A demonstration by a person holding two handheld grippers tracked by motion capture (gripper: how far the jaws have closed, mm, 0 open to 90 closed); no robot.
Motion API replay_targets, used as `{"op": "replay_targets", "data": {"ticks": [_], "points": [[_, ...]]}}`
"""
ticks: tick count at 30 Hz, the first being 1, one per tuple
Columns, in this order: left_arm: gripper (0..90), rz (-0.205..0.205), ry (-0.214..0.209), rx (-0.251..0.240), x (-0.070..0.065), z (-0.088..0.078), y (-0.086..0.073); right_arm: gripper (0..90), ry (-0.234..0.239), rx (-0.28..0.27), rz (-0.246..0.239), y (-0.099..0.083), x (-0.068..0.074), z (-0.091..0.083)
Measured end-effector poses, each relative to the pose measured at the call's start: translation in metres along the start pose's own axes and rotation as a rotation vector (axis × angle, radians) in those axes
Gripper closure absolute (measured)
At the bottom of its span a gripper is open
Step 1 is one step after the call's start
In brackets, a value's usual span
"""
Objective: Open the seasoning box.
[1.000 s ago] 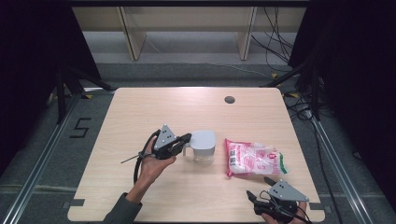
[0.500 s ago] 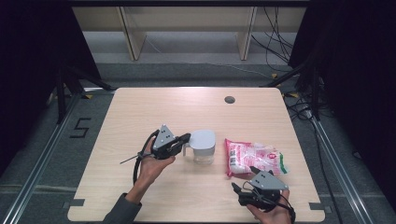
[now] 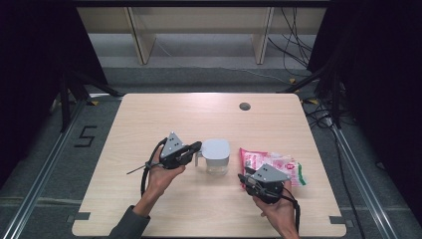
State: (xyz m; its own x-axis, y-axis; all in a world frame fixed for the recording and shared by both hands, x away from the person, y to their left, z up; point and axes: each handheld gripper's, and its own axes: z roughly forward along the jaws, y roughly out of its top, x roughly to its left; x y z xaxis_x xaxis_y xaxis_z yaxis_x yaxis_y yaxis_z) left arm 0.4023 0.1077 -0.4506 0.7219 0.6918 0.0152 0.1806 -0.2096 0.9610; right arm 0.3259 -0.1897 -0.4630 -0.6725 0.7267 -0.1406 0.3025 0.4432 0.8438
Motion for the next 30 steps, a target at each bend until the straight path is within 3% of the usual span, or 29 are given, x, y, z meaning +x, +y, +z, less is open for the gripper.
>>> {"op": "replay_targets", "data": {"ticks": [5,13,14,16,18,19,25,26,27,30], "points": [[88.6,0.003,-0.014,-0.004,-0.003,0.003,0.001,69.9,0.008,0.004,0.033,0.003,-0.003,0.002],[89.0,-0.006,-0.025,-0.002,-0.002,0.004,-0.001,72.1,0.001,-0.008,0.023,0.004,-0.011,0.009],[89.0,-0.003,-0.025,-0.001,-0.002,0.004,-0.001,72.2,0.007,0.000,0.049,0.004,-0.010,0.009],[89.0,0.002,-0.020,0.000,-0.002,0.004,-0.001,73.2,-0.005,-0.011,0.028,0.005,-0.011,0.010],[89.0,0.003,-0.019,0.002,-0.003,0.004,-0.001,75.2,0.006,0.001,0.046,0.005,-0.010,0.010],[89.1,0.006,-0.018,0.004,-0.003,0.004,0.000,76.3,-0.003,-0.011,0.023,0.006,-0.012,0.011],[89.1,0.005,-0.018,0.003,-0.003,0.004,-0.001,85.2,0.023,-0.009,0.015,0.007,-0.013,0.015],[89.1,0.004,-0.018,0.003,-0.003,0.004,-0.001,86.2,0.035,-0.001,0.039,0.007,-0.013,0.016],[89.1,0.004,-0.021,0.002,-0.003,0.004,-0.001,86.7,0.028,-0.012,0.024,0.007,-0.015,0.016],[89.2,0.005,-0.016,0.001,-0.003,0.004,-0.001,88.1,0.030,-0.008,0.041,0.007,-0.016,0.018]]}}
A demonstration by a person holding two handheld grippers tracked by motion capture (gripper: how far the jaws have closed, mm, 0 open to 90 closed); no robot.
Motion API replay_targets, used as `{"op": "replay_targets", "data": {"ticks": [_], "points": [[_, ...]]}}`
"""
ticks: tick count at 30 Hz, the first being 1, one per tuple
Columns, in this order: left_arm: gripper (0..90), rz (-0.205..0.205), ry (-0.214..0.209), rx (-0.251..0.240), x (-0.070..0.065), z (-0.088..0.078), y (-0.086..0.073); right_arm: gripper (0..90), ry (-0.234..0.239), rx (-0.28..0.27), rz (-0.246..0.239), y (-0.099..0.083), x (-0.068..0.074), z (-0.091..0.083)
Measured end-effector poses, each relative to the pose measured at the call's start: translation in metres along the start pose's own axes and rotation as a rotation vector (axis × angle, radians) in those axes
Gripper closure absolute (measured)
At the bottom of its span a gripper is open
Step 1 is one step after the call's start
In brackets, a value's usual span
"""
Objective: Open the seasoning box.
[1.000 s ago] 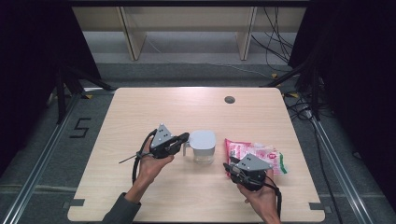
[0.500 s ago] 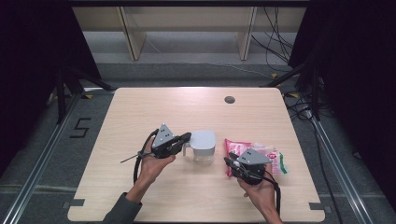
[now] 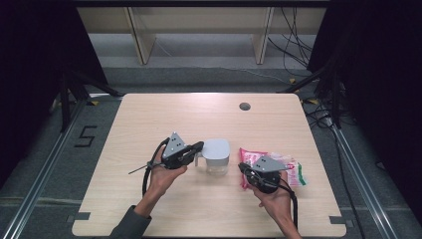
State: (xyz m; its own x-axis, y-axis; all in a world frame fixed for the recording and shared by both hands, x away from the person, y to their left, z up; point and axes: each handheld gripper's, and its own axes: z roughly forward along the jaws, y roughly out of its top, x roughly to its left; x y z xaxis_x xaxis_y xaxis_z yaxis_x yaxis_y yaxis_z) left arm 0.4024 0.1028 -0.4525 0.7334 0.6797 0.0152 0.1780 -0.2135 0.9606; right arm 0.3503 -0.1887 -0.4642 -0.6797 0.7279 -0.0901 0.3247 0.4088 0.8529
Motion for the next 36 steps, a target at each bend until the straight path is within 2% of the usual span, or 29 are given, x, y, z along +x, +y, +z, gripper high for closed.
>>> {"op": "replay_targets", "data": {"ticks": [2,3,4,5,8,9,10,11,13,16,17,19,20,23,24,26,28,33,36], "points": [[89.2,0.005,0.000,0.000,0.000,0.000,0.000,88.6,0.012,0.003,0.015,0.000,0.000,0.001],[89.2,0.003,0.000,-0.001,0.000,0.000,0.000,88.9,0.004,-0.007,-0.007,0.001,-0.002,0.002],[89.2,0.000,-0.003,-0.001,0.000,0.000,0.000,89.0,0.010,0.003,0.007,0.001,-0.001,0.002],[89.2,-0.001,-0.001,-0.001,0.000,0.000,0.000,89.3,0.005,-0.004,-0.008,0.001,-0.002,0.003],[89.2,0.000,0.000,0.002,0.000,0.000,0.000,89.7,0.008,0.002,0.022,0.002,-0.002,0.004],[89.2,-0.002,-0.002,0.000,0.000,0.000,0.000,89.8,0.015,0.003,0.012,0.003,-0.002,0.005],[89.2,-0.003,-0.002,-0.002,0.001,0.000,0.000,89.9,0.010,0.005,0.025,0.003,-0.002,0.004],[89.2,-0.001,0.000,0.000,0.001,0.000,0.000,90.0,0.000,-0.012,0.002,0.004,-0.003,0.005],[89.2,0.004,0.001,0.002,0.000,0.000,0.000,90.0,0.009,-0.003,0.019,0.006,-0.001,0.006],[89.2,0.002,0.002,0.001,0.000,0.000,0.000,90.0,0.006,-0.016,-0.001,0.008,-0.001,0.009],[89.2,0.005,0.003,0.002,0.000,0.000,0.000,90.0,0.012,-0.002,0.021,0.009,0.000,0.009],[89.3,0.014,0.001,0.011,0.001,-0.001,0.000,90.0,0.011,-0.002,0.017,0.010,0.000,0.010],[89.2,0.001,0.000,0.002,0.001,-0.001,0.000,90.0,0.005,-0.018,-0.013,0.010,-0.001,0.012],[89.3,0.002,-0.002,0.002,-0.001,0.000,0.000,90.0,0.018,-0.006,0.004,0.011,0.000,0.012],[89.3,0.005,-0.006,0.003,-0.002,0.000,0.001,90.0,0.008,-0.018,-0.007,0.012,-0.001,0.013],[89.3,0.008,-0.006,0.006,-0.003,0.001,0.001,90.0,0.016,-0.004,0.014,0.012,0.000,0.013],[89.3,0.002,-0.008,0.003,-0.002,0.001,0.001,90.0,0.012,-0.016,-0.004,0.012,0.000,0.013],[89.3,-0.001,-0.006,0.002,-0.001,0.000,0.000,90.0,0.017,-0.012,0.015,0.013,0.001,0.013],[89.3,-0.004,-0.005,0.003,0.000,-0.001,0.000,90.0,0.018,-0.004,0.008,0.013,0.000,0.012]]}}
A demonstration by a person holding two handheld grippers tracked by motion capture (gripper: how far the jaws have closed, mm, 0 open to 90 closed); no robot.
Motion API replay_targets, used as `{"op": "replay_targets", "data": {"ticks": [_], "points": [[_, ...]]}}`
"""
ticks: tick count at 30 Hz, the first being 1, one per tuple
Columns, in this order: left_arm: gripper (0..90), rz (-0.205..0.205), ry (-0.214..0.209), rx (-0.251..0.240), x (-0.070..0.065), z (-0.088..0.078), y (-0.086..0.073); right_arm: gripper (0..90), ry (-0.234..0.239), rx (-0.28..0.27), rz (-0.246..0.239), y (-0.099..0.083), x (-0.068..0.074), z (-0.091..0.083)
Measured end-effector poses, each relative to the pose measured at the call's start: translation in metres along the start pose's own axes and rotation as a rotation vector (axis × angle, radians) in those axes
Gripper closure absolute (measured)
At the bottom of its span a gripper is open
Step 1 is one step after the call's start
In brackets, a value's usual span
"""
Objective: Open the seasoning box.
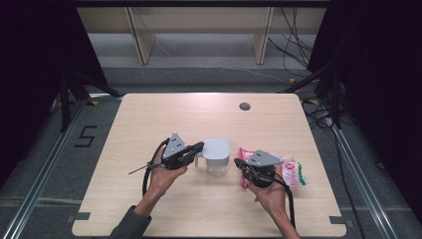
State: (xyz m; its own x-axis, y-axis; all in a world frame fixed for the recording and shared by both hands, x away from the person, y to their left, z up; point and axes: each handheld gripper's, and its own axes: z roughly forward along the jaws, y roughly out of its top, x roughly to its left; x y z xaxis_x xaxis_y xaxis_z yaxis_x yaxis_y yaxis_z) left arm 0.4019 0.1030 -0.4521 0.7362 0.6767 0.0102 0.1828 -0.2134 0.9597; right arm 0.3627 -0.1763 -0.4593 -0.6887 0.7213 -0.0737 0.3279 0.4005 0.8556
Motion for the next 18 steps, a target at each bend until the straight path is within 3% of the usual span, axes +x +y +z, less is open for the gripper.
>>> {"op": "replay_targets", "data": {"ticks": [3,5,8,11,14,16,18], "points": [[89.3,0.002,0.000,-0.001,-0.0002,0.0000,-0.0003,90.0,0.000,-0.009,0.005,-0.0002,0.0002,0.0015],[89.3,0.004,0.001,0.000,0.0000,-0.0002,-0.0003,90.0,-0.005,-0.008,-0.018,0.0005,-0.0011,0.0018],[89.3,0.018,-0.001,0.008,0.0011,-0.0011,-0.0003,90.0,-0.004,-0.007,0.001,0.0004,-0.0004,0.0022],[89.3,0.007,0.002,-0.001,0.0001,-0.0005,-0.0005,90.0,-0.003,-0.006,0.018,0.0005,-0.0005,0.0021],[89.3,0.004,0.000,-0.001,0.0004,-0.0005,-0.0006,90.0,-0.010,-0.022,-0.001,0.0009,-0.0021,0.0033],[89.3,0.001,-0.008,-0.007,0.0008,0.0000,-0.0008,90.0,0.002,-0.008,0.032,0.0012,0.0001,0.0034],[89.3,0.004,-0.004,0.000,0.0012,-0.0006,-0.0006,90.0,0.018,-0.011,0.022,0.0020,-0.0013,0.0045]]}}
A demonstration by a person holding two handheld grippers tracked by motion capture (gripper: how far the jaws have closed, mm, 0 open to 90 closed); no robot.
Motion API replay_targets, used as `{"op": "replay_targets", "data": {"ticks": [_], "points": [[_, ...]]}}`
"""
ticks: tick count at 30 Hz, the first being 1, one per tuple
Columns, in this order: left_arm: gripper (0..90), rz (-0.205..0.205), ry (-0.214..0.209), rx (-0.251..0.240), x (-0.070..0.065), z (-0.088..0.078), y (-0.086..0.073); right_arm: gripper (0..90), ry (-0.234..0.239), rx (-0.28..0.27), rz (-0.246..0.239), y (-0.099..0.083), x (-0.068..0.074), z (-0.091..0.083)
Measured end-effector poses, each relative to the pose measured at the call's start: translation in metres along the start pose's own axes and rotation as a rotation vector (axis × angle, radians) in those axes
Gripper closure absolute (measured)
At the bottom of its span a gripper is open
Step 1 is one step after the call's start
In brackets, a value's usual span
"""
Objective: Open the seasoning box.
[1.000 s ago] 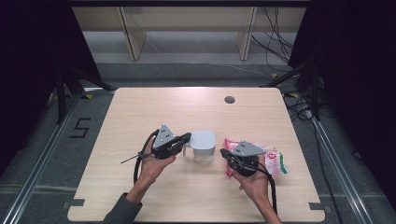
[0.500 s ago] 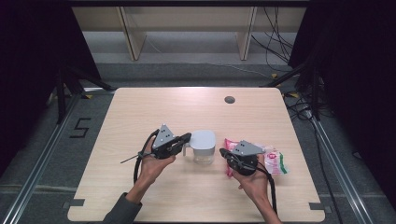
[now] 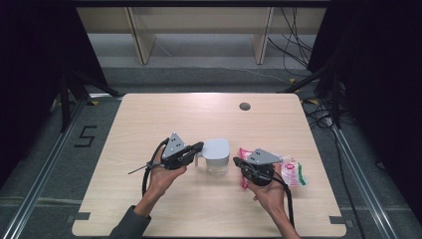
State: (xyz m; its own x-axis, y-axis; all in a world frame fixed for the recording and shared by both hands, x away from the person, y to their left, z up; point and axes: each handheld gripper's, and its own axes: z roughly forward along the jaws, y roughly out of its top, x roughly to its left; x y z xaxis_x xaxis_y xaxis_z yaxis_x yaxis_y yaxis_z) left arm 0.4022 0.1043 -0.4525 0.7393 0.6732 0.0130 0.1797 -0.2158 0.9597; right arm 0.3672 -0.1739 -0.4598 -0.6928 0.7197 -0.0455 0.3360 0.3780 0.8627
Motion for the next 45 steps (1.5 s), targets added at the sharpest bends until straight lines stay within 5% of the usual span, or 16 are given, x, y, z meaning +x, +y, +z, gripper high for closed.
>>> {"op": "replay_targets", "data": {"ticks": [5,8,33,39,42,45], "points": [[89.3,-0.002,-0.002,-0.003,0.000,0.000,0.000,90.0,-0.015,-0.001,0.007,0.003,0.003,0.001],[89.3,-0.004,0.000,-0.008,0.001,0.000,-0.001,90.0,-0.015,-0.024,-0.032,0.005,0.002,0.004],[89.3,-0.010,0.003,0.002,0.002,-0.001,-0.001,90.0,-0.003,-0.014,-0.024,0.013,0.007,0.007],[88.6,-0.021,-0.012,-0.006,0.003,0.000,-0.001,90.0,-0.021,-0.025,-0.062,0.017,0.009,0.005],[85.5,-0.035,-0.007,-0.002,0.003,-0.001,-0.001,90.0,-0.013,-0.033,-0.081,0.021,0.010,0.005],[72.5,-0.056,-0.010,-0.014,0.005,-0.005,0.001,90.0,-0.017,-0.036,-0.079,0.025,0.010,0.003]]}}
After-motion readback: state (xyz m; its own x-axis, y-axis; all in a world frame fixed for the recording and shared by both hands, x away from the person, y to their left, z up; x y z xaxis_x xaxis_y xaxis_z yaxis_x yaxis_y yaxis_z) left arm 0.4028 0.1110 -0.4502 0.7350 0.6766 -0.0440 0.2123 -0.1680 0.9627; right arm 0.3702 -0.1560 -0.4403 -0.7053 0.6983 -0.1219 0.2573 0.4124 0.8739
